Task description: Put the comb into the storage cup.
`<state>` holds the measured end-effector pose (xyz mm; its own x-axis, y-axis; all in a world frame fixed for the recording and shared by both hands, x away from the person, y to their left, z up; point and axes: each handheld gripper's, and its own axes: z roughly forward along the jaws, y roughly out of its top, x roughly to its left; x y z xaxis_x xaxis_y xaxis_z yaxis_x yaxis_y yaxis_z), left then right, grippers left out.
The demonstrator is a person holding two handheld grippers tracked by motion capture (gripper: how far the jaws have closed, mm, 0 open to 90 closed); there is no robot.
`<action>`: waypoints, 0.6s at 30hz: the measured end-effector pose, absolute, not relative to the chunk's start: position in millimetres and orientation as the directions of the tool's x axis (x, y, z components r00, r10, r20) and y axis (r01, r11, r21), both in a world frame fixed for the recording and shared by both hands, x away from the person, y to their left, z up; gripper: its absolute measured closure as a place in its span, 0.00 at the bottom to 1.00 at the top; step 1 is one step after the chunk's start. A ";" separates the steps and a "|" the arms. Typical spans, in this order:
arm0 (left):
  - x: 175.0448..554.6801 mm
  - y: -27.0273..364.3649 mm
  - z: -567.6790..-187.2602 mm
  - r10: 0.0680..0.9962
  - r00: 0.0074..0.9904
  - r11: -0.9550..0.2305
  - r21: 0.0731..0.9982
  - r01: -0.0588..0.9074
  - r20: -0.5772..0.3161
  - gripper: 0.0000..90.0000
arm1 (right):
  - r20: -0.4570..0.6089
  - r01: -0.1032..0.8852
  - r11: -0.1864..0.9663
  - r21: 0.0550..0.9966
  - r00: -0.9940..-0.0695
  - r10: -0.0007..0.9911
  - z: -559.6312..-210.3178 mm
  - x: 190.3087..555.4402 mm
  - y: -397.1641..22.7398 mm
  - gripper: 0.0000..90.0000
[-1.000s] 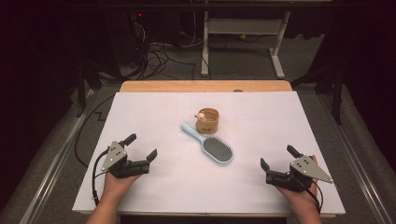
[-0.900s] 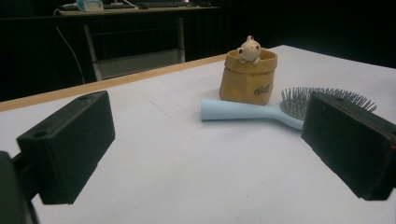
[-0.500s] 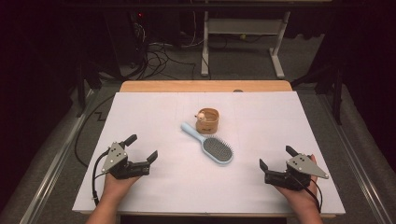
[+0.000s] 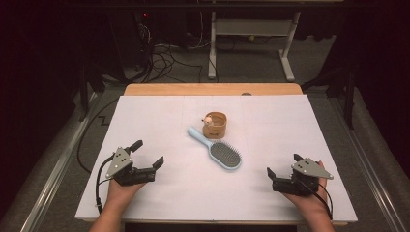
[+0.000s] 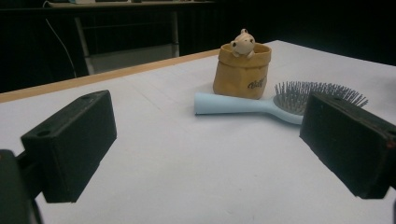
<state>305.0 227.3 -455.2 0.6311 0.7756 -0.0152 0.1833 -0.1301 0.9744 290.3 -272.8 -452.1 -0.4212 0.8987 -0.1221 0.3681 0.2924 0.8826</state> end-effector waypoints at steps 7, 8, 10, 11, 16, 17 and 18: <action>306.4 225.3 -457.0 0.766 0.642 -0.137 0.971 0.197 -0.022 0.05 | -0.117 0.411 0.319 0.854 -0.446 0.888 -455.5 292.9 -270.4 0.01; 306.1 225.5 -456.9 0.766 0.642 -0.135 0.971 0.198 -0.025 0.05 | -0.114 0.418 0.321 0.850 -0.448 0.886 -455.8 293.0 -270.0 0.01; 305.4 226.1 -456.7 0.766 0.642 -0.133 0.972 0.196 -0.025 0.05 | -0.120 0.421 0.332 0.844 -0.456 0.882 -456.4 293.3 -269.7 0.01; 305.2 226.3 -456.9 0.766 0.642 -0.129 0.972 0.196 -0.028 0.05 | -0.122 0.426 0.336 0.840 -0.455 0.882 -456.5 292.8 -269.3 0.01; 305.1 226.0 -457.1 0.764 0.644 -0.127 0.973 0.194 -0.029 0.05 | -0.113 0.454 0.340 0.824 -0.457 0.882 -458.1 293.7 -269.8 0.01; 304.8 225.9 -457.0 0.766 0.643 -0.126 0.974 0.190 -0.027 0.05 | -0.109 0.461 0.341 0.819 -0.459 0.882 -458.6 294.3 -270.2 0.01; 304.6 225.9 -456.8 0.768 0.640 -0.126 0.974 0.186 -0.023 0.05 | -0.104 0.470 0.341 0.814 -0.460 0.882 -459.1 294.7 -270.4 0.01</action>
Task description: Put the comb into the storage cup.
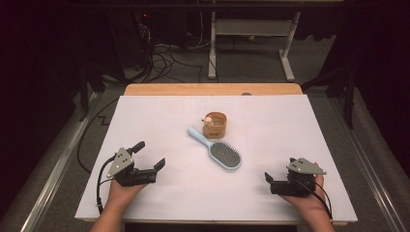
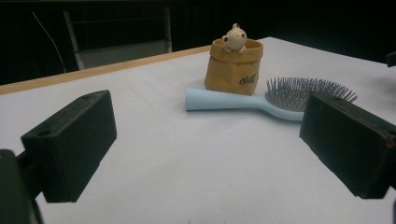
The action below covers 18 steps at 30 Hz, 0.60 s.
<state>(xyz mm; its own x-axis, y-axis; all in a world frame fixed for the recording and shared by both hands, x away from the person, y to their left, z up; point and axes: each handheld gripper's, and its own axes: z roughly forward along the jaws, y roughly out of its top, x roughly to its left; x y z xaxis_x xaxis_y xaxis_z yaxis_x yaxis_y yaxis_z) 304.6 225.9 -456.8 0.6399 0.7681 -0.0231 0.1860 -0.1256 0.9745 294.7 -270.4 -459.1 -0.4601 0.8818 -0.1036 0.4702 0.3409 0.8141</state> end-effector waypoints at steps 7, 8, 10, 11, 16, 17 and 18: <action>304.1 226.6 -457.3 0.775 0.632 -0.114 0.981 0.155 -0.009 0.04 | -0.084 0.508 0.360 0.782 -0.487 0.870 -460.1 296.4 -270.7 0.01; 303.6 226.6 -457.5 0.776 0.631 -0.114 0.984 0.139 0.001 0.03 | -0.079 0.515 0.364 0.776 -0.494 0.866 -460.2 297.5 -270.6 0.01; 303.8 226.0 -457.1 0.775 0.632 -0.114 0.984 0.140 0.000 0.03 | -0.068 0.529 0.370 0.764 -0.504 0.861 -460.7 299.2 -269.0 0.01; 304.2 225.7 -457.4 0.773 0.634 -0.111 0.984 0.141 -0.004 0.02 | -0.061 0.544 0.379 0.748 -0.513 0.856 -460.2 301.2 -267.7 0.01; 305.7 225.8 -459.0 0.778 0.629 -0.129 0.979 0.161 -0.001 0.00 | -0.061 0.568 0.392 0.724 -0.513 0.856 -457.9 303.2 -265.7 0.01; 305.5 226.3 -459.0 0.778 0.628 -0.134 0.978 0.158 0.006 0.00 | -0.053 0.575 0.387 0.720 -0.511 0.858 -457.4 303.6 -265.2 0.00; 305.2 226.8 -458.9 0.776 0.630 -0.133 0.979 0.156 0.005 0.00 | -0.046 0.580 0.385 0.718 -0.512 0.858 -456.8 303.6 -264.6 0.00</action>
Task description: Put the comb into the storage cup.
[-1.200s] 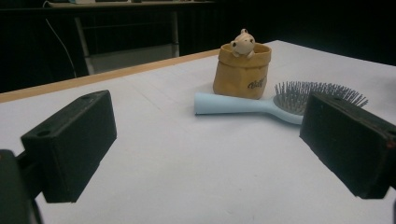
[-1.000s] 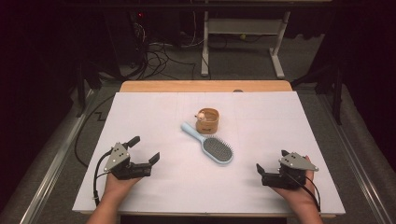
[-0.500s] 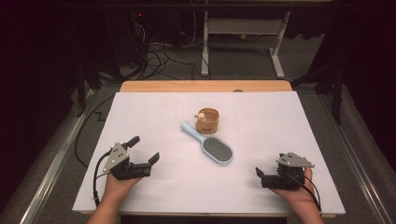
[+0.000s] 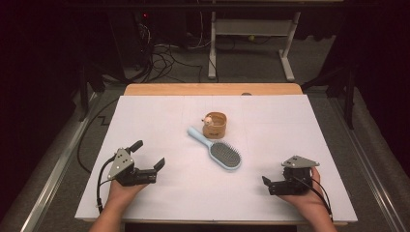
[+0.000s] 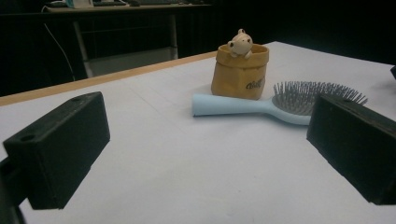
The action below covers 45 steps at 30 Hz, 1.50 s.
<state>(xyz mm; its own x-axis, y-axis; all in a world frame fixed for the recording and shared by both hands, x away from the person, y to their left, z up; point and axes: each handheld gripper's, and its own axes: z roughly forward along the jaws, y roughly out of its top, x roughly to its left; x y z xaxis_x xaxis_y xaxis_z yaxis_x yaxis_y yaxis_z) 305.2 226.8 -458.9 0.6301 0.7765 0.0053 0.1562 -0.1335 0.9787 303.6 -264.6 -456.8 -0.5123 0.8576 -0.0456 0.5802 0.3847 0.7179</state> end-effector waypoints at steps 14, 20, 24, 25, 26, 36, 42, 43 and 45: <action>308.1 227.3 -461.7 0.760 0.650 -0.165 0.964 0.209 -0.011 0.00 | -0.042 0.601 0.461 0.653 -0.580 0.814 -459.7 304.3 -250.3 0.00; 307.7 225.9 -461.8 0.753 0.658 -0.162 0.965 0.205 -0.013 0.00 | -0.033 0.609 0.485 0.628 -0.602 0.798 -459.5 308.0 -248.1 0.01; 307.6 225.7 -461.5 0.752 0.659 -0.155 0.964 0.215 -0.026 0.00 | -0.031 0.601 0.506 0.619 -0.625 0.780 -458.2 309.4 -244.9 0.01; 307.4 225.9 -461.3 0.752 0.658 -0.154 0.965 0.213 -0.025 0.00 | -0.024 0.608 0.503 0.614 -0.623 0.782 -457.6 309.2 -243.4 0.01; 307.2 226.1 -461.1 0.754 0.656 -0.152 0.966 0.210 -0.024 0.00 | -0.029 0.601 0.512 0.614 -0.631 0.775 -457.2 310.5 -242.8 0.01; 306.1 225.3 -460.6 0.751 0.660 -0.160 0.966 0.202 -0.014 0.02 | -0.035 0.585 0.569 0.578 -0.678 0.734 -451.6 318.5 -227.4 0.01; 306.4 225.1 -461.1 0.749 0.662 -0.159 0.966 0.203 -0.016 0.02 | -0.036 0.569 0.588 0.575 -0.700 0.713 -449.0 323.8 -216.0 0.00; 306.5 225.0 -461.0 0.750 0.662 -0.159 0.967 0.201 -0.014 0.02 | -0.037 0.566 0.591 0.574 -0.704 0.709 -448.1 324.7 -213.8 0.01; 307.1 225.4 -461.2 0.751 0.660 -0.155 0.967 0.202 -0.017 0.02 | -0.036 0.560 0.594 0.577 -0.709 0.704 -446.8 327.5 -209.7 0.01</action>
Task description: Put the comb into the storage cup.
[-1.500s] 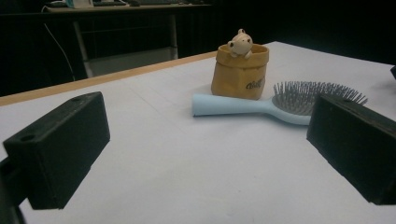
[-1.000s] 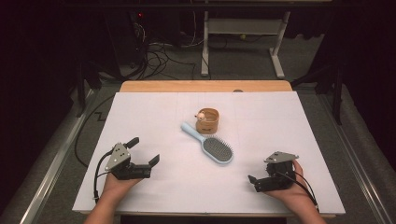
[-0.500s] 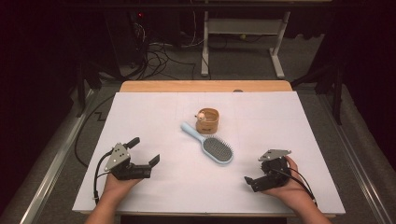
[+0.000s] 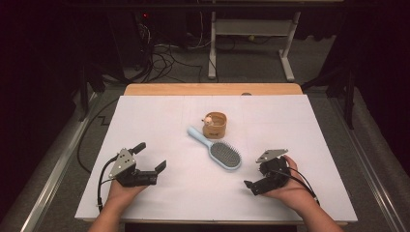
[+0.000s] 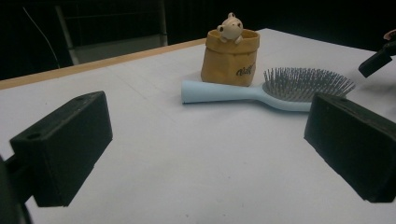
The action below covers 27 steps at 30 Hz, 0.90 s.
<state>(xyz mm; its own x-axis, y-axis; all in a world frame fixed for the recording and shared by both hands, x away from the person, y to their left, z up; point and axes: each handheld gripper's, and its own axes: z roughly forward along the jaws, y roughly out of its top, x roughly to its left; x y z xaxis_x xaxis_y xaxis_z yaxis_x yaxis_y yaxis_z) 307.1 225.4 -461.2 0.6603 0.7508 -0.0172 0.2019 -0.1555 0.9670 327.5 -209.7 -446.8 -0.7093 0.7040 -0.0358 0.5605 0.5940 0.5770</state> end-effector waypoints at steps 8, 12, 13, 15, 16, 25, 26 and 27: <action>306.6 226.5 -461.2 0.754 0.657 -0.159 0.969 0.190 -0.005 0.02 | -0.034 0.545 0.608 0.578 -0.727 0.685 -443.7 340.0 -191.9 0.01; 306.7 225.8 -461.7 0.752 0.660 -0.160 0.969 0.189 -0.005 0.02 | -0.038 0.541 0.616 0.572 -0.733 0.679 -442.6 346.7 -183.3 0.01; 306.6 225.6 -461.6 0.752 0.659 -0.159 0.969 0.187 -0.004 0.02 | -0.036 0.542 0.614 0.573 -0.733 0.680 -442.4 348.3 -181.4 0.01; 306.2 225.7 -461.4 0.752 0.659 -0.155 0.971 0.183 -0.004 0.02 | -0.032 0.538 0.617 0.574 -0.739 0.673 -442.0 351.6 -177.8 0.01; 306.1 225.9 -461.3 0.753 0.658 -0.155 0.971 0.182 -0.003 0.02 | -0.032 0.539 0.619 0.571 -0.739 0.673 -441.7 353.2 -175.9 0.01; 306.9 227.7 -461.4 0.757 0.654 -0.147 0.971 0.190 -0.013 0.02 | -0.043 0.528 0.647 0.551 -0.756 0.654 -436.2 372.6 -156.2 0.01; 306.9 227.9 -461.3 0.756 0.655 -0.146 0.971 0.190 -0.014 0.02 | -0.043 0.526 0.651 0.546 -0.759 0.649 -435.7 375.0 -153.5 0.01; 306.9 228.0 -461.3 0.756 0.655 -0.145 0.971 0.189 -0.015 0.02 | -0.046 0.527 0.655 0.541 -0.759 0.649 -435.6 377.1 -150.5 0.01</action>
